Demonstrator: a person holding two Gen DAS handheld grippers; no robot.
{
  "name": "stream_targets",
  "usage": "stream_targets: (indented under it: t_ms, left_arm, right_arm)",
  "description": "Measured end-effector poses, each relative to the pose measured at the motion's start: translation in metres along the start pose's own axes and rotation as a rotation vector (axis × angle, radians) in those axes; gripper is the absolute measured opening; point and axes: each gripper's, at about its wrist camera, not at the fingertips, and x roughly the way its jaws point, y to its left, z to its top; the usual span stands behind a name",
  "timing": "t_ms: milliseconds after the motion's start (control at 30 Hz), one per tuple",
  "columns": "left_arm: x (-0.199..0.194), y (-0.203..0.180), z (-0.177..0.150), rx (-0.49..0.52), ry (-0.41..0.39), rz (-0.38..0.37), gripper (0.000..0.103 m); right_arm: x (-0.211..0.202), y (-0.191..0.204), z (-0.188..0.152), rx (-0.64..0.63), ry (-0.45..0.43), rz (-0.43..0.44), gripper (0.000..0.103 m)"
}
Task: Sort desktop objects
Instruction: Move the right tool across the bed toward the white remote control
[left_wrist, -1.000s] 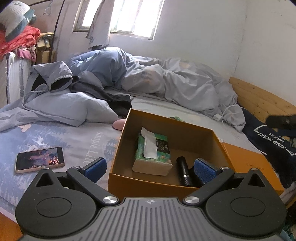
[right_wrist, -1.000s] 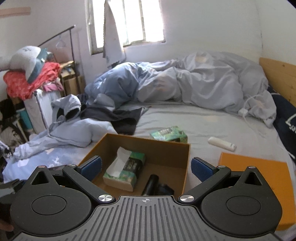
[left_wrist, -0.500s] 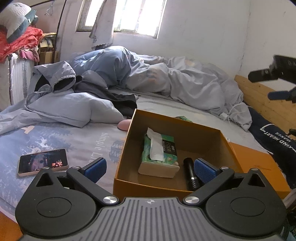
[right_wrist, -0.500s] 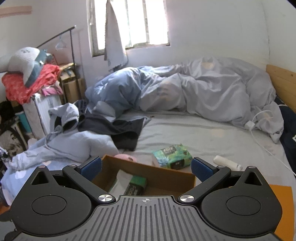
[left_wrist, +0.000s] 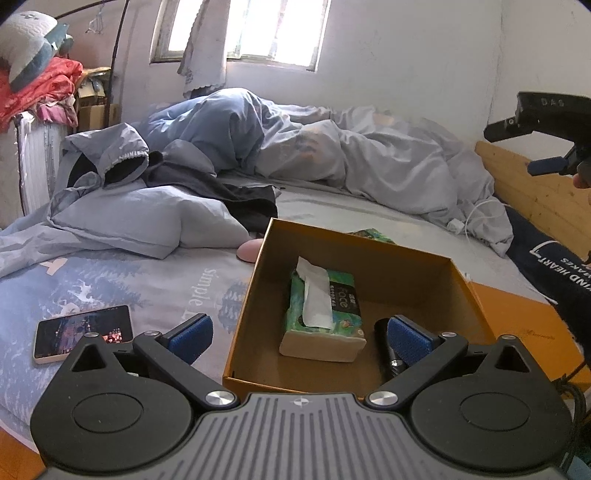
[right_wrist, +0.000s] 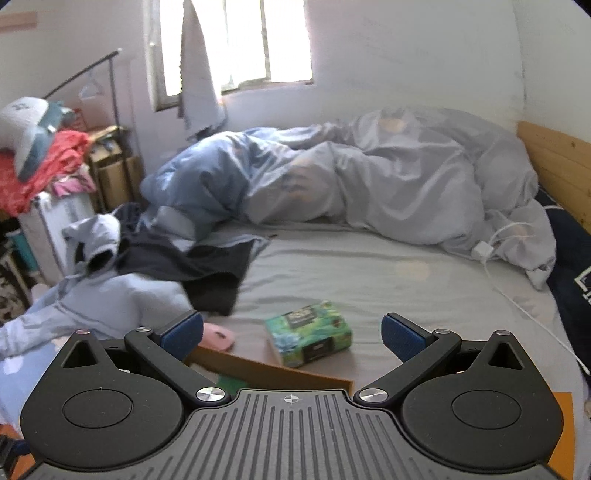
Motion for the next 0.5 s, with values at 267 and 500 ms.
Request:
stream_targets:
  t_ms: [267, 500]
  left_arm:
    - [0.016, -0.005, 0.001, 0.007, 0.015, 0.004, 0.103]
    - [0.031, -0.021, 0.005, 0.042, 0.014, -0.016, 0.103]
  right_arm:
    - [0.036, -0.034, -0.001, 0.008, 0.031, -0.016, 0.103]
    - [0.067, -0.067, -0.003, -0.005, 0.043, -0.058, 0.103]
